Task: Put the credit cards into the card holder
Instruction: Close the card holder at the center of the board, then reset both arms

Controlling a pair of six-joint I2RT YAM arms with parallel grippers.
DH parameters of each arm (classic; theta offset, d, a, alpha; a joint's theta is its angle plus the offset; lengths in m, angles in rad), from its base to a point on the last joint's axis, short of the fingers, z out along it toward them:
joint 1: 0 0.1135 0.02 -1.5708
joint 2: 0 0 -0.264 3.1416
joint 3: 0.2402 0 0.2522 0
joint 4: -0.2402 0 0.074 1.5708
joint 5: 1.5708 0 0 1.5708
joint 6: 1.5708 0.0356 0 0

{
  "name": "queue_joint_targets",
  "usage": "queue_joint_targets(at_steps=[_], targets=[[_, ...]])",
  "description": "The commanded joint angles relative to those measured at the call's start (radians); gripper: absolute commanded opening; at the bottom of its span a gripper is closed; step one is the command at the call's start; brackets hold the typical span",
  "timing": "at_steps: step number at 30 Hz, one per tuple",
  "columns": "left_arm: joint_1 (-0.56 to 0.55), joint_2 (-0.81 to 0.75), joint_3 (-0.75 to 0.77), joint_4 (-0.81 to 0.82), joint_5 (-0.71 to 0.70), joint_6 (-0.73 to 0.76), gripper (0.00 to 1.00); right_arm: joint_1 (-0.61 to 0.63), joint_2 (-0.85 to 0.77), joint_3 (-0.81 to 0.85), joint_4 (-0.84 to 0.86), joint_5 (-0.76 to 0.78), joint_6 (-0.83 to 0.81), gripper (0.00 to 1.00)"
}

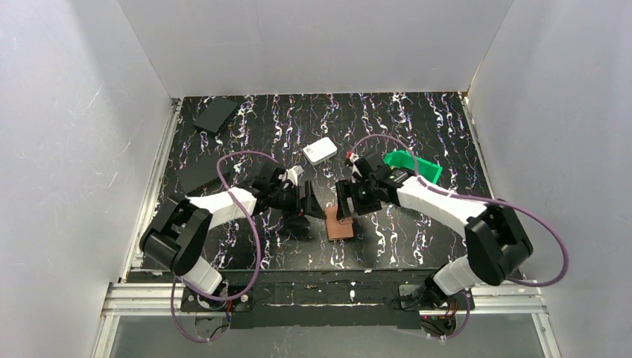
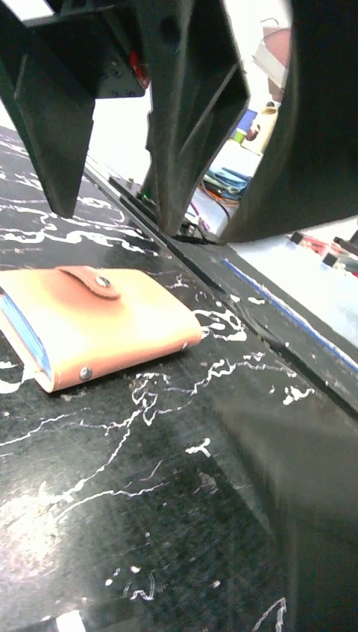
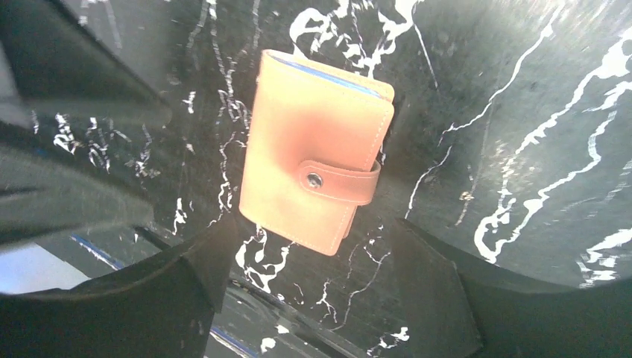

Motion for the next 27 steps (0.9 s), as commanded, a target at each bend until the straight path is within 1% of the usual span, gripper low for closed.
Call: queue_joint_targets(at_steps=[1, 3, 7, 10, 15, 17, 19, 22, 27], targets=[[-0.005, -0.162, 0.050, -0.081, -0.051, 0.051, 0.97, -0.021, -0.156, 0.028, 0.018, 0.027, -0.077, 0.89], [-0.005, -0.240, 0.101, -0.161, -0.084, 0.088, 0.98, -0.031, -0.231, 0.069, -0.010, 0.077, -0.098, 0.98], [-0.005, -0.404, 0.264, -0.316, -0.185, 0.193, 0.98, -0.043, -0.355, 0.204, -0.094, 0.183, -0.162, 0.98], [-0.006, -0.546, 0.368, -0.391, -0.294, 0.253, 0.98, -0.044, -0.445, 0.294, -0.133, 0.332, -0.183, 0.98], [-0.007, -0.726, 0.478, -0.419, -0.464, 0.343, 0.98, -0.044, -0.590, 0.382, -0.139, 0.599, -0.192, 0.98], [-0.009, -0.786, 0.505, -0.418, -0.525, 0.374, 0.98, -0.043, -0.648, 0.399, -0.127, 0.664, -0.202, 0.98], [-0.008, -0.839, 0.526, -0.416, -0.594, 0.409, 0.98, -0.044, -0.698, 0.419, -0.116, 0.712, -0.212, 0.98], [-0.008, -0.918, 0.549, -0.406, -0.656, 0.455, 0.98, -0.044, -0.761, 0.452, -0.110, 0.764, -0.228, 0.98], [-0.008, -1.010, 0.586, -0.399, -0.761, 0.517, 0.98, -0.043, -0.807, 0.494, -0.095, 0.821, -0.248, 0.98]])
